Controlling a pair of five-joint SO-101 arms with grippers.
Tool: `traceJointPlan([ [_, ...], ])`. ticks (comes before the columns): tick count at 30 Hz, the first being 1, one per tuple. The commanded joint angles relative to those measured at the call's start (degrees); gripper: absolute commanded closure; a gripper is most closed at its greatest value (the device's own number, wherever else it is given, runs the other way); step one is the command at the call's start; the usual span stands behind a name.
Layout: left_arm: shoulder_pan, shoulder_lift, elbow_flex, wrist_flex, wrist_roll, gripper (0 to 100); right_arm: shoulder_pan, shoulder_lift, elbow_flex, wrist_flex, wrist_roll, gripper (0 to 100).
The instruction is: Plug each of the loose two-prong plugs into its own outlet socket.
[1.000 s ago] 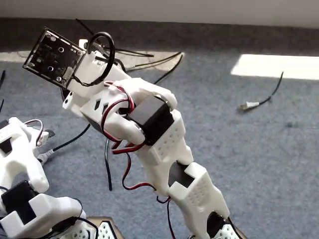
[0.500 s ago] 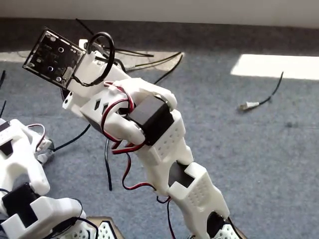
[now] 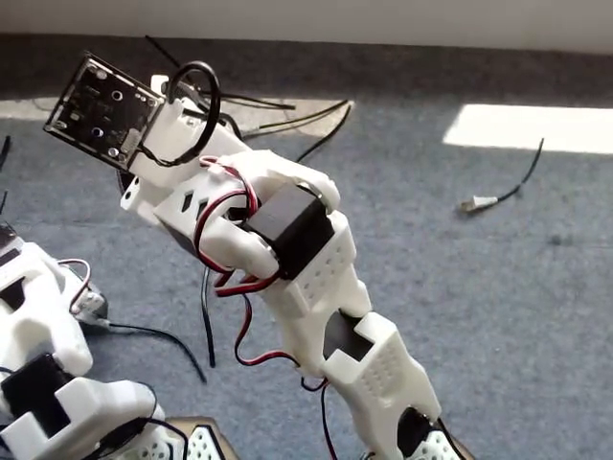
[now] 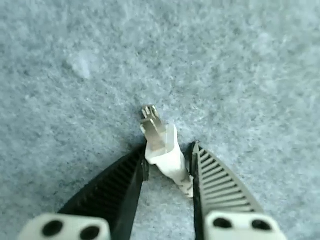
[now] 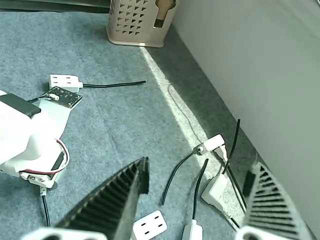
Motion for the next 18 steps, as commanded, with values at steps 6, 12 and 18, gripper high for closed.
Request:
traceJointPlan([
  [6,-0.84,0.57,0.66,0.53,-1.85,87,0.57,-3.30,-6.37,2.15,-0.70,69.8],
  [12,-0.92,0.57,-5.32,0.62,-2.02,92,0.57,-3.30,-6.37,2.15,-0.70,69.8],
  [18,-0.84,0.66,-14.20,0.79,-2.11,98,0.57,-3.30,-6.37,2.15,-0.70,69.8],
])
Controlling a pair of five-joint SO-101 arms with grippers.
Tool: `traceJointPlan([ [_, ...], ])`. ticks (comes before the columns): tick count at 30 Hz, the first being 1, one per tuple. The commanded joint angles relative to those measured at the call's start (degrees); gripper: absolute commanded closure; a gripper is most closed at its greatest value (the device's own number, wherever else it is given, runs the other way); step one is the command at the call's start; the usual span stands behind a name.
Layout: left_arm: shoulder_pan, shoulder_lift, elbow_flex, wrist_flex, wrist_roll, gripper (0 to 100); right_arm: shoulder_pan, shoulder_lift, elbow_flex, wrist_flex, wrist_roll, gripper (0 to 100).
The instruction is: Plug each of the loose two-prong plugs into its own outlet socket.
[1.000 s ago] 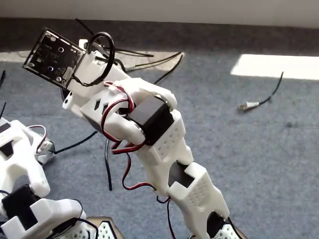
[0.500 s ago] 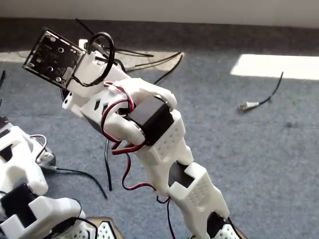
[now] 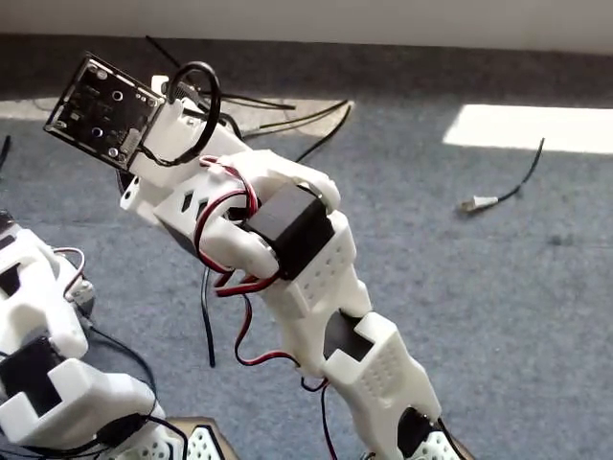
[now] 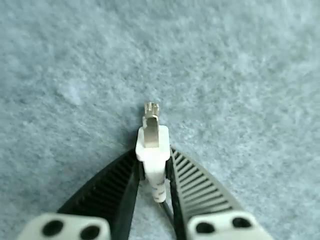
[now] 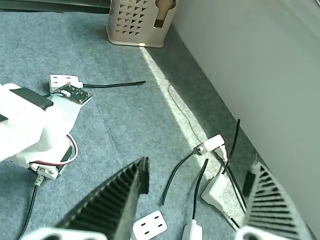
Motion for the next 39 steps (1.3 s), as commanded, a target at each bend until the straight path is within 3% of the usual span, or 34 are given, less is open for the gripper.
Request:
traceJointPlan([
  [1,-0.92,-0.22,-7.87,0.09,-0.18,98,0.57,-3.30,-6.37,2.15,-0.70,69.8],
  [4,-0.84,-0.22,-13.58,0.00,-3.87,98,0.57,-3.21,-6.37,2.15,-0.70,69.8],
  [11,1.98,-0.13,-19.47,0.00,-28.48,98,0.57,-3.21,-6.37,2.15,-0.70,69.8],
  [15,3.74,-0.22,-21.05,-1.67,-35.69,98,0.57,-3.21,-6.37,2.15,-0.62,69.8],
  [21,6.29,-0.84,-24.84,-14.33,-29.54,100,1.27,-3.38,-6.37,2.15,-0.44,69.8],
  [25,8.84,-0.92,-28.18,-18.99,-26.11,100,5.49,-5.32,-6.37,2.15,-0.53,69.8],
  [32,15.96,-4.70,-32.66,-19.25,-19.34,100,18.59,-10.51,-6.37,2.15,-0.70,69.8],
  [39,25.98,-25.89,-22.90,-16.70,-14.42,100,26.33,-11.47,-6.37,2.24,-2.55,69.8],
])
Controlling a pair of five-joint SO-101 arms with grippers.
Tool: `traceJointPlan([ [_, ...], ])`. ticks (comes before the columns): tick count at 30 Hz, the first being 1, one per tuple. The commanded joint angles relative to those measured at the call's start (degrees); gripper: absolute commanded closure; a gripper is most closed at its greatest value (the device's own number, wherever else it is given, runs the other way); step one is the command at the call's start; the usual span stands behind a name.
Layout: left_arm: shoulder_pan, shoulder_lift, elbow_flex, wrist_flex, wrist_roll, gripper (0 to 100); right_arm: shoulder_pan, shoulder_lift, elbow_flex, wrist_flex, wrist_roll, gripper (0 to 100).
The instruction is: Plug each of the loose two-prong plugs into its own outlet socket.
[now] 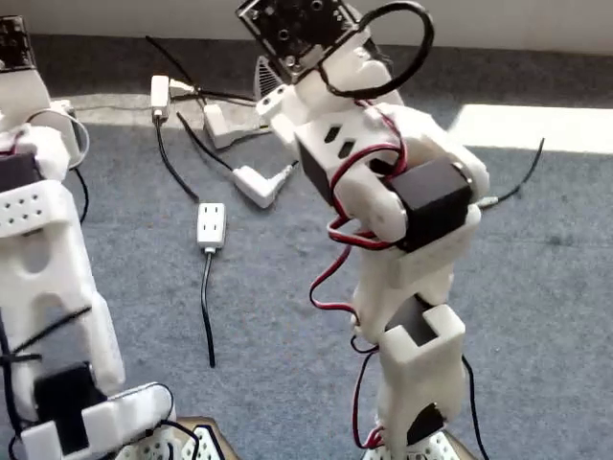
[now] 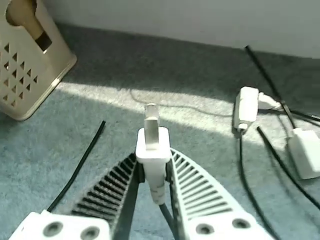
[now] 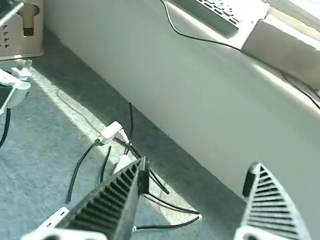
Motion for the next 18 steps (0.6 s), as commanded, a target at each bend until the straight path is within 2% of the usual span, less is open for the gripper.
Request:
traceJointPlan([
  [1,7.43,-18.42,7.34,0.62,2.29,100,3.91,-2.51,-6.37,2.24,-3.69,69.8],
  [5,13.14,-34.07,19.47,-2.55,4.13,100,7.60,-2.42,-6.37,2.24,-8.00,69.8],
  [13,24.13,-63.34,52.26,-29.10,13.01,100,9.54,-2.42,-6.37,2.33,-11.78,69.9],
  [18,30.99,-77.14,65.10,-41.23,15.30,100,9.54,-2.51,-6.37,2.33,-12.84,70.0],
])
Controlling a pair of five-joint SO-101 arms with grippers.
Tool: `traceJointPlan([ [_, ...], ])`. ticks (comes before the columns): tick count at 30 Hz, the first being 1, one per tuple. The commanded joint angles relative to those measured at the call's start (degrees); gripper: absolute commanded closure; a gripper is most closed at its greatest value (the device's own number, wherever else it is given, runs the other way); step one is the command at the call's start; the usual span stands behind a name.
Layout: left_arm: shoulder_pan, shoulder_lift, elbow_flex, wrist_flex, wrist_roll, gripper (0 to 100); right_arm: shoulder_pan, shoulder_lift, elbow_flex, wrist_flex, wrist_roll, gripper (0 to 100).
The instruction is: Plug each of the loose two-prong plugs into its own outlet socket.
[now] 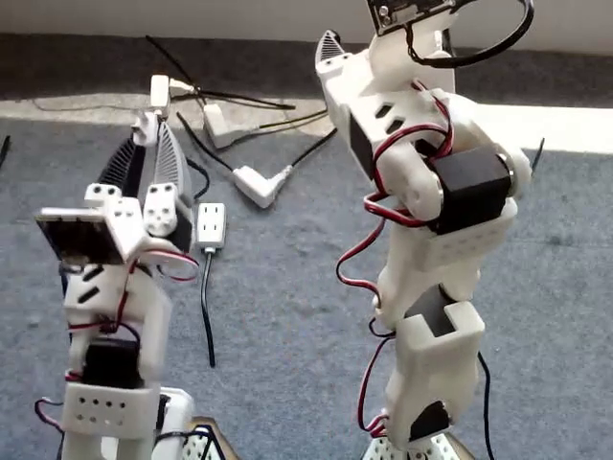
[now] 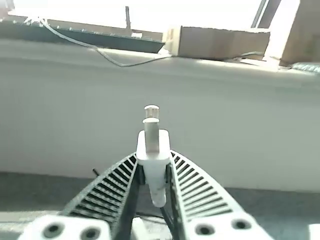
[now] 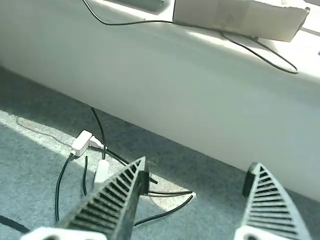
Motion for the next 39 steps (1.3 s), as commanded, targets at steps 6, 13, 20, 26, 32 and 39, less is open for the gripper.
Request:
traceJointPlan([
  [6,15.16,-21.23,15.52,-11.08,1.32,99,0.66,-2.51,-6.37,2.33,-0.79,81.0],
  [13,22.90,-26.07,21.41,-11.08,0.97,99,-1.71,-3.21,-6.37,2.33,-2.11,95.2],
  [20,22.90,-25.98,23.60,-13.19,1.23,99,-15.87,-8.84,-5.93,2.33,-3.16,99.1],
  [26,23.16,-25.98,23.08,-14.33,1.32,99,-25.01,-10.95,9.98,2.33,6.68,99.1],
  [32,23.16,-25.98,22.99,-14.15,1.32,99,-29.05,-17.45,25.27,2.24,7.30,99.1],
  [39,23.16,-26.07,21.14,-13.89,1.41,99,-29.23,-22.73,38.37,2.15,7.38,99.1],
])
